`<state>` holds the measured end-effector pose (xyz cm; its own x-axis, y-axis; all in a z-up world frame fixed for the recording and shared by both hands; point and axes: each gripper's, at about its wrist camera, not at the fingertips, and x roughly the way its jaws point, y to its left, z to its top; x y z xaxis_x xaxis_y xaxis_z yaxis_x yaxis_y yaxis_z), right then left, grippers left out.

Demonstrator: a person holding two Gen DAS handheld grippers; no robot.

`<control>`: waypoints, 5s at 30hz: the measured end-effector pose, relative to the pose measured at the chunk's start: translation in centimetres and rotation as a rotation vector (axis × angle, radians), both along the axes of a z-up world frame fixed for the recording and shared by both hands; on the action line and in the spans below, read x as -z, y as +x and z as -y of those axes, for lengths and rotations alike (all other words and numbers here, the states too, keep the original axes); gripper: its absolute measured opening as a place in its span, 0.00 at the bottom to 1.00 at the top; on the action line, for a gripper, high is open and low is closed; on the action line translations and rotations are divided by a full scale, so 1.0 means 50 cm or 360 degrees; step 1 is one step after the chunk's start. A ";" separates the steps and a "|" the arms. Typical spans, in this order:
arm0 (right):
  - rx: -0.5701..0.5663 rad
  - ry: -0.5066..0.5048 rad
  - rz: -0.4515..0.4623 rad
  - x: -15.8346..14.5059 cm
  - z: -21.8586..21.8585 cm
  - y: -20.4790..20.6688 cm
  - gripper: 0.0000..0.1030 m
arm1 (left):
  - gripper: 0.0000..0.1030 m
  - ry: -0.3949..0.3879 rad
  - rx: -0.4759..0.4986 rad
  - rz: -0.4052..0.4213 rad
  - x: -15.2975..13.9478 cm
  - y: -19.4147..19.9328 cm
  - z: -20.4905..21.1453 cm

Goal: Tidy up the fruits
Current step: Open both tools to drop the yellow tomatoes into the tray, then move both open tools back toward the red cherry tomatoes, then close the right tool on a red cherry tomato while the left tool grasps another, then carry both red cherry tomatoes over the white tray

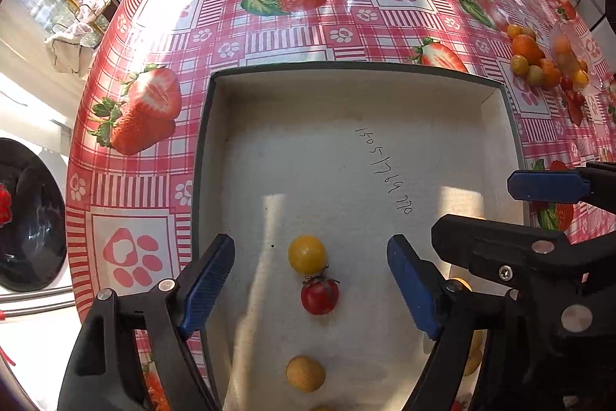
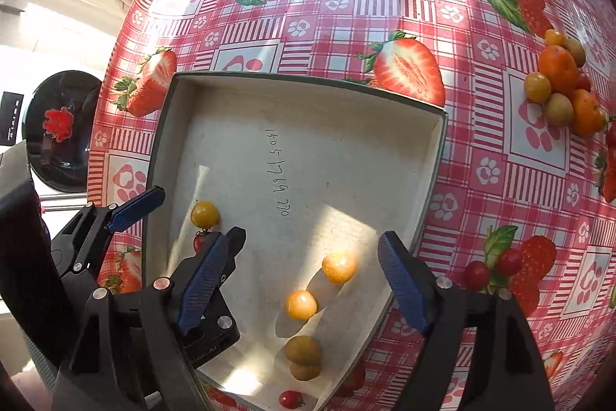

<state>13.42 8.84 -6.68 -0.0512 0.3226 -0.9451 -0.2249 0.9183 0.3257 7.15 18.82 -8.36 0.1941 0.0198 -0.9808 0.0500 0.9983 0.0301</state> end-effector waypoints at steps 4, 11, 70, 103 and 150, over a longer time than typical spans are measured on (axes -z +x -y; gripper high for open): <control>0.0048 -0.0004 0.0075 -0.033 0.038 -0.002 0.81 | 0.80 0.0016 0.0028 0.0003 -0.012 0.000 0.019; 0.0212 -0.0138 0.0143 -0.043 0.186 -0.028 0.81 | 0.80 -0.0059 0.0148 0.0115 -0.074 -0.018 0.098; 0.0068 0.0230 -0.0013 0.066 0.294 0.004 0.24 | 0.80 -0.0107 0.0310 -0.0003 0.023 -0.009 0.329; 0.0415 0.0265 -0.0023 0.024 0.425 -0.053 0.19 | 0.18 -0.0164 0.0304 -0.0060 0.025 0.066 0.361; -0.0209 0.0012 0.0047 -0.031 -0.053 -0.062 0.20 | 0.19 -0.0197 -0.0212 -0.0010 -0.014 -0.032 -0.029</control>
<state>10.34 11.47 -5.14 -0.0658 0.3218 -0.9445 -0.3528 0.8779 0.3237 5.54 20.27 -7.65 0.1920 -0.0762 -0.9784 -0.0829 0.9922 -0.0935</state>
